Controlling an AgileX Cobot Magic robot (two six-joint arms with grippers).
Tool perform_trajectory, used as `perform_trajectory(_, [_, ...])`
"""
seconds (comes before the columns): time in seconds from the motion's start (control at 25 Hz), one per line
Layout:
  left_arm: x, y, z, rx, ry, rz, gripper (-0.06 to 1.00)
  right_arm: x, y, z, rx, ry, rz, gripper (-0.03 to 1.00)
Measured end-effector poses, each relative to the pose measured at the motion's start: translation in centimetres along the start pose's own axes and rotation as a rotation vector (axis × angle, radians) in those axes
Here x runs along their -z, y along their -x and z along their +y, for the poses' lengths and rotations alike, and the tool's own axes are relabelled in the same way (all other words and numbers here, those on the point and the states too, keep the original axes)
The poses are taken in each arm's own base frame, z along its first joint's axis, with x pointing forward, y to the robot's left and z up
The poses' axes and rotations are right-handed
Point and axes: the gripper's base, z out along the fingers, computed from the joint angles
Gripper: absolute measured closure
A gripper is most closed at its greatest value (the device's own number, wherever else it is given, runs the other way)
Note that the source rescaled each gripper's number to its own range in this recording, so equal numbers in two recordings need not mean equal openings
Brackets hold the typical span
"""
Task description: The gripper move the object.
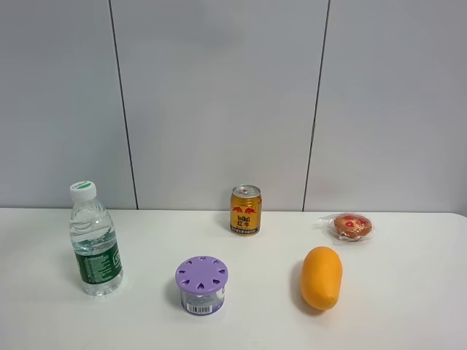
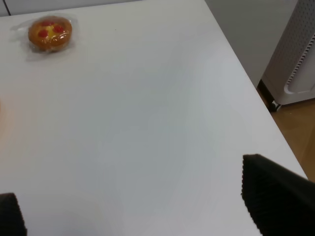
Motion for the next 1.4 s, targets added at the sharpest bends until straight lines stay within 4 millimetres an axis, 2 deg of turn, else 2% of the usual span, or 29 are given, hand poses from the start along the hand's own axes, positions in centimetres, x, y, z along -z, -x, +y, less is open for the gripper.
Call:
perform_trajectory(0.16, [-2.4, -1.8, 1.3, -0.039, 0.052, 0.114, 0.15, 0.0, 0.0, 0.0, 0.0, 0.0, 0.0, -0.03])
perform_trajectory(0.2, [-2.4, -1.8, 1.3, -0.039, 0.052, 0.114, 0.15, 0.0, 0.0, 0.0, 0.0, 0.0, 0.0, -0.03])
perform_trajectory(0.4, [-5.4, -5.7, 2.8, -0.101, 0.08, 0.323, 0.2, 0.0, 0.0, 0.0, 0.0, 0.0, 0.0, -0.03])
perform_trajectory(0.52, [-4.2, -7.8, 3.8, -0.194, 0.105, 0.453, 0.2, 0.0, 0.0, 0.0, 0.0, 0.0, 0.0, -0.03])
perform_trajectory(0.8, [2.3, -9.6, 8.1, -0.157, 0.19, 0.546, 0.2, 0.0, 0.0, 0.0, 0.0, 0.0, 0.0, -0.03])
perform_trajectory(1.0, [8.7, -10.5, 11.3, -0.027, 0.297, 0.54, 0.21, 0.0, 0.0, 0.0, 0.0, 0.0, 0.0, -0.03])
perform_trajectory(1.2, [16.4, -13.1, 12.5, 0.15, 0.378, 0.51, 0.21, 0.0, 0.0, 0.0, 0.0, 0.0, 0.0, -0.03])
perform_trajectory(1.4, [24.3, -17.1, 11.8, 0.24, 0.47, 0.464, 0.21, 0.0, 0.0, 0.0, 0.0, 0.0, 0.0, -0.03])
